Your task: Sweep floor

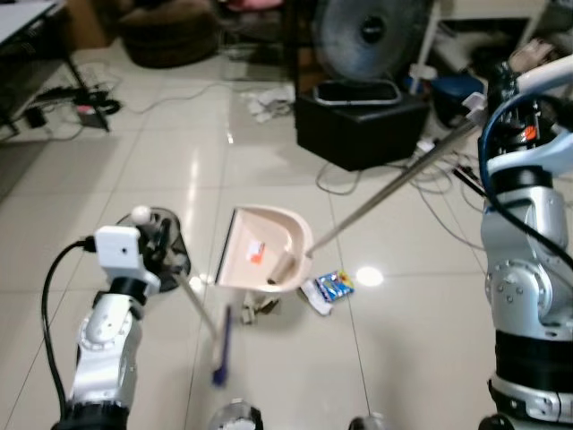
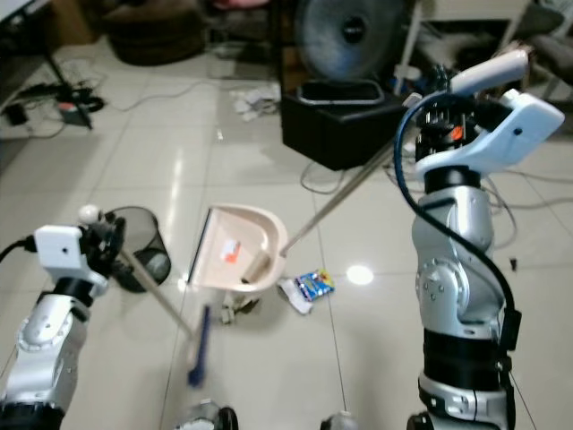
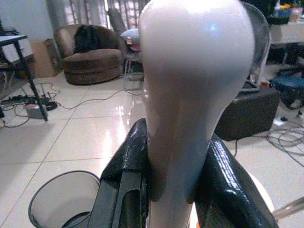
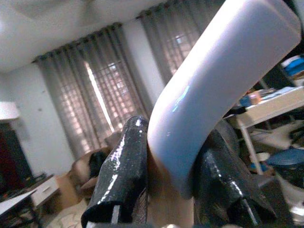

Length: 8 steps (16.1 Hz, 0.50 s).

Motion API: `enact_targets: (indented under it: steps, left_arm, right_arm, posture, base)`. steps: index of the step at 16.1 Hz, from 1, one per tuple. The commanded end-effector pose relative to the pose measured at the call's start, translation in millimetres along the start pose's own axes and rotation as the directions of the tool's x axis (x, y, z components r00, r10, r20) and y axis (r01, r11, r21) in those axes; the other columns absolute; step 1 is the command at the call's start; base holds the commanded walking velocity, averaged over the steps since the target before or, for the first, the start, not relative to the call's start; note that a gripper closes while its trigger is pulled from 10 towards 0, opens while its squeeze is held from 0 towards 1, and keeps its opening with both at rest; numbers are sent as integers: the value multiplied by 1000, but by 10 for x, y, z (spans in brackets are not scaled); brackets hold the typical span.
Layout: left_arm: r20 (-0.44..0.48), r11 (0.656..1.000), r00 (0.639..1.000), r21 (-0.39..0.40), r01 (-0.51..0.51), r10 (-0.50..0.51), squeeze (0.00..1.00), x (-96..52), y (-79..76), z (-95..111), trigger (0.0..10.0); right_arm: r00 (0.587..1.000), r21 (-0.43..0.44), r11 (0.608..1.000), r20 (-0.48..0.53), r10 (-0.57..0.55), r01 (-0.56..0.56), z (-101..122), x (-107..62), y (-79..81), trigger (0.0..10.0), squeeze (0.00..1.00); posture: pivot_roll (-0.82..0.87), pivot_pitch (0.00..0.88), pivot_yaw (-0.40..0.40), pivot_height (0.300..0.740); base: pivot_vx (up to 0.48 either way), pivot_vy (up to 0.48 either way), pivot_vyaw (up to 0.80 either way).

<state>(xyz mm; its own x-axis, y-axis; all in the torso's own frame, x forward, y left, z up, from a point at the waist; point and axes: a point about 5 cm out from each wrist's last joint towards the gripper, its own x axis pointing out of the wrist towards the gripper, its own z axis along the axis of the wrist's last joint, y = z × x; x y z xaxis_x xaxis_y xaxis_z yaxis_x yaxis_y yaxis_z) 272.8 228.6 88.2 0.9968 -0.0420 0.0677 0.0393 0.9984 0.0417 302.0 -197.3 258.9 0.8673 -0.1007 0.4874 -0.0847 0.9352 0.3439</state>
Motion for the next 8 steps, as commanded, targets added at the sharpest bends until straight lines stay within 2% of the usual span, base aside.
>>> enact_targets:
  steps: [1,8]
  left_arm:
    - [29,1000,1000,19,-6,6,0,14,1,82,10000]
    - [20,999,1000,45,-14,13,0,30,-20,95,10000]
  right_arm:
    - [998,39,999,54,29,-31,127,71,113,10000,0]
    - [999,59,998,52,11,-14,133,140,116,10000,0]
  posture:
    - [11,0,73,740]
    - [15,0,71,740]
  base:
    - [270,0,800]
    - [342,0,800]
